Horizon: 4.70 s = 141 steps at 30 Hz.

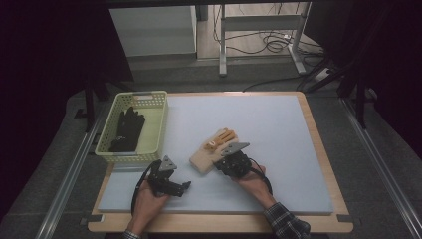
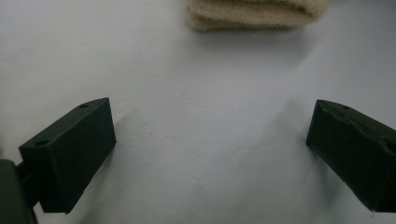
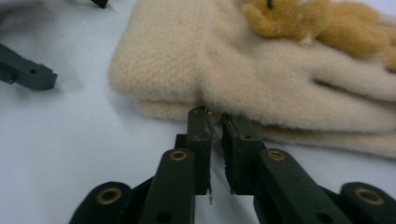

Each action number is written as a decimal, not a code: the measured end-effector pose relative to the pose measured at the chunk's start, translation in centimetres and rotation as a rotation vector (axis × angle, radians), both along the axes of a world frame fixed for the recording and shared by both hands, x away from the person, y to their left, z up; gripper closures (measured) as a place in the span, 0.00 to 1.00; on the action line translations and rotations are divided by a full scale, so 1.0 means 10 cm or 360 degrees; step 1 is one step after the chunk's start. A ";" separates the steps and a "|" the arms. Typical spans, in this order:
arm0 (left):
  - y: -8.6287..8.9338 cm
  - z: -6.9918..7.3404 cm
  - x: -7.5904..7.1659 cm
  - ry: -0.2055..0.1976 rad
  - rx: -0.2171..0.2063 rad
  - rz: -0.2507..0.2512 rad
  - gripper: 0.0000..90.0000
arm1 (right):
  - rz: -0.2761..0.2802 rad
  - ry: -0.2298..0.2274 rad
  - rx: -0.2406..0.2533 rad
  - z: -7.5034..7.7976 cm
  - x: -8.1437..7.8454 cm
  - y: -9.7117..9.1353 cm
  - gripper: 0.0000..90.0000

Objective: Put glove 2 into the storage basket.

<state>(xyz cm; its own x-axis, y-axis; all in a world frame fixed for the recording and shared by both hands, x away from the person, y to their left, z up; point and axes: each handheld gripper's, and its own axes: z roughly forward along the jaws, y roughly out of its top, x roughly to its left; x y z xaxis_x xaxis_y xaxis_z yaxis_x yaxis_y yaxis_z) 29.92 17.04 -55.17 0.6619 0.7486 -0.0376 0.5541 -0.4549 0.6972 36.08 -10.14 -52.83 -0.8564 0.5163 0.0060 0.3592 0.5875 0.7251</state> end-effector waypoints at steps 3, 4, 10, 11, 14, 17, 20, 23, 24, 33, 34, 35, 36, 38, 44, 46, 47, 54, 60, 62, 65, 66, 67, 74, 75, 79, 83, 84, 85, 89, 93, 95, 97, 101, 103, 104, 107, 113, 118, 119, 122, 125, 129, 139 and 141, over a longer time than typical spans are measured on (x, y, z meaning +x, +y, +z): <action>0.00 0.00 0.00 -0.0001 0.0001 0.0000 0.01 | -0.0012 -0.0030 0.0007 0.03 -0.04 -0.07 0.76; 0.00 0.00 0.00 -0.0001 0.0002 0.0000 0.01 | -0.0024 -0.0045 0.0010 0.04 -0.06 -0.11 0.73; 0.00 0.00 0.00 0.0001 0.0003 0.0000 0.01 | -0.0107 -0.0050 0.0027 0.06 -0.11 -0.34 0.52; 0.00 0.00 0.00 0.0002 0.0004 -0.0001 0.01 | -0.0122 -0.0055 0.0022 0.07 -0.12 -0.38 0.49; 0.00 0.00 0.00 0.0004 0.0003 -0.0002 0.02 | -0.0157 -0.0071 0.0023 0.08 -0.14 -0.51 0.39; 0.00 0.00 0.00 0.0006 0.0004 -0.0002 0.02 | -0.0203 -0.0075 0.0027 0.09 -0.16 -0.65 0.31; 0.00 0.00 0.01 0.0009 0.0004 -0.0002 0.02 | -0.0261 -0.0065 0.0045 0.10 -0.18 -0.79 0.26; 0.00 0.00 0.01 0.0010 0.0005 -0.0001 0.02 | -0.0323 -0.0058 0.0045 0.10 -0.22 -0.93 0.22; 0.00 0.00 0.01 0.0010 0.0005 -0.0001 0.01 | -0.0343 -0.0064 0.0038 0.10 -0.23 -0.97 0.21; 0.00 0.00 0.01 0.0008 0.0005 -0.0003 0.02 | -0.0510 -0.0062 -0.0010 0.00 -0.24 -1.28 0.12; 0.00 0.00 0.01 0.0008 0.0004 -0.0002 0.02 | -0.0516 -0.0058 -0.0026 -0.01 -0.23 -1.30 0.12; 0.00 0.00 0.01 0.0009 0.0002 -0.0002 0.02 | -0.0525 -0.0055 -0.0046 -0.03 -0.23 -1.30 0.11; 0.00 0.00 0.01 0.0008 0.0001 -0.0001 0.02 | -0.0525 -0.0038 -0.0056 -0.04 -0.22 -1.30 0.10; 0.00 0.00 0.01 0.0009 0.0001 -0.0001 0.02 | -0.0515 -0.0039 -0.0073 -0.04 -0.22 -1.29 0.09; -0.01 0.01 0.01 0.0013 0.0004 0.0004 0.02 | -0.0509 -0.0045 -0.0098 -0.05 -0.22 -1.28 0.06; -0.02 0.02 0.01 0.0021 0.0013 0.0007 0.02 | -0.0516 -0.0052 -0.0100 -0.05 -0.23 -1.27 0.06; -0.02 0.03 0.02 0.0021 0.0021 -0.0004 0.02 | -0.0517 -0.0053 -0.0100 -0.05 -0.23 -1.27 0.05; -0.13 0.17 0.07 0.0007 0.0012 -0.0056 0.01 | -0.0515 -0.0045 -0.0095 -0.05 -0.22 -1.28 0.05; -0.26 0.31 0.21 0.0035 -0.0059 -0.0084 0.00 | -0.0515 -0.0048 -0.0090 -0.06 -0.22 -1.28 0.06; -0.33 0.35 0.29 0.0048 -0.0047 -0.0100 0.00 | -0.0515 -0.0049 -0.0090 -0.06 -0.23 -1.28 0.06; -0.43 0.40 0.37 0.0052 -0.0041 -0.0120 0.00 | -0.0515 -0.0050 -0.0090 -0.06 -0.23 -1.28 0.06; -0.48 0.41 0.41 0.0053 -0.0035 -0.0129 0.00 | -0.0515 -0.0050 -0.0091 -0.06 -0.23 -1.28 0.06; -0.52 0.43 0.44 0.0051 -0.0029 -0.0134 0.00 | -0.0516 -0.0049 -0.0091 -0.06 -0.23 -1.28 0.06; -0.82 0.44 0.75 0.0077 0.0034 -0.0173 0.00 | -0.0515 -0.0049 -0.0092 -0.06 -0.23 -1.28 0.06; -0.85 0.43 0.78 0.0081 0.0039 -0.0178 0.00 | -0.0515 -0.0048 -0.0091 -0.06 -0.23 -1.28 0.06; -1.00 0.38 0.94 0.0110 0.0069 -0.0180 0.00 | -0.0515 -0.0047 -0.0090 -0.06 -0.23 -1.28 0.06; -1.10 0.31 1.06 0.0133 0.0124 -0.0160 0.00 | -0.0514 -0.0048 -0.0090 -0.06 -0.23 -1.28 0.06; -1.12 0.28 1.09 0.0140 0.0142 -0.0157 0.00 | -0.0513 -0.0048 -0.0090 -0.06 -0.23 -1.28 0.06; -1.14 0.26 1.11 0.0142 0.0166 -0.0147 0.00 | -0.0514 -0.0046 -0.0089 -0.06 -0.23 -1.28 0.06; -1.15 0.18 1.15 0.0168 0.0167 -0.0155 0.00 | -0.0514 -0.0047 -0.0089 -0.06 -0.23 -1.28 0.06; -1.14 0.21 1.13 0.0174 0.0170 -0.0160 0.05 | -0.0514 -0.0047 -0.0089 -0.06 -0.23 -1.28 0.06; -1.14 0.24 1.11 0.0172 0.0174 -0.0174 0.16 | -0.0514 -0.0047 -0.0089 -0.06 -0.23 -1.28 0.06; -1.13 0.26 1.10 0.0179 0.0171 -0.0153 0.24 | -0.0514 -0.0047 -0.0090 -0.06 -0.23 -1.28 0.06; -1.14 0.30 1.06 0.0203 0.0180 -0.0114 0.46 | -0.0515 -0.0046 -0.0090 -0.06 -0.23 -1.28 0.06; -1.16 0.32 1.05 0.0218 0.0187 -0.0102 0.53 | -0.0515 -0.0046 -0.0090 -0.06 -0.23 -1.28 0.06; -1.16 0.33 1.05 0.0225 0.0192 -0.0100 0.55 | -0.0515 -0.0047 -0.0091 -0.06 -0.23 -1.28 0.06; -1.16 0.34 1.05 0.0244 0.0183 -0.0100 0.62 | -0.0514 -0.0047 -0.0091 -0.06 -0.23 -1.28 0.06; -1.12 0.39 1.09 0.0258 0.0152 -0.0071 0.64 | -0.0514 -0.0046 -0.0091 -0.06 -0.23 -1.28 0.06; -1.07 0.54 1.12 0.0234 0.0126 -0.0031 0.64 | -0.0514 -0.0046 -0.0090 -0.06 -0.23 -1.28 0.06; -1.06 0.58 1.12 0.0229 0.0124 -0.0021 0.64 | -0.0514 -0.0046 -0.0090 -0.06 -0.23 -1.28 0.06; -1.00 0.69 1.15 0.0211 0.0110 0.0007 0.64 | -0.0514 -0.0047 -0.0090 -0.06 -0.23 -1.28 0.06; -0.92 0.80 1.17 0.0204 0.0097 0.0036 0.64 | -0.0513 -0.0048 -0.0090 -0.06 -0.23 -1.28 0.06; -0.78 0.96 1.21 0.0193 0.0103 0.0087 0.64 | -0.0511 -0.0050 -0.0091 -0.06 -0.22 -1.28 0.06; -0.33 1.25 1.31 0.0168 0.0058 0.0306 0.64 | -0.0512 -0.0051 -0.0087 -0.06 -0.22 -1.28 0.06; -0.23 1.29 1.32 0.0162 0.0049 0.0344 0.63 | -0.0512 -0.0051 -0.0087 -0.06 -0.22 -1.28 0.06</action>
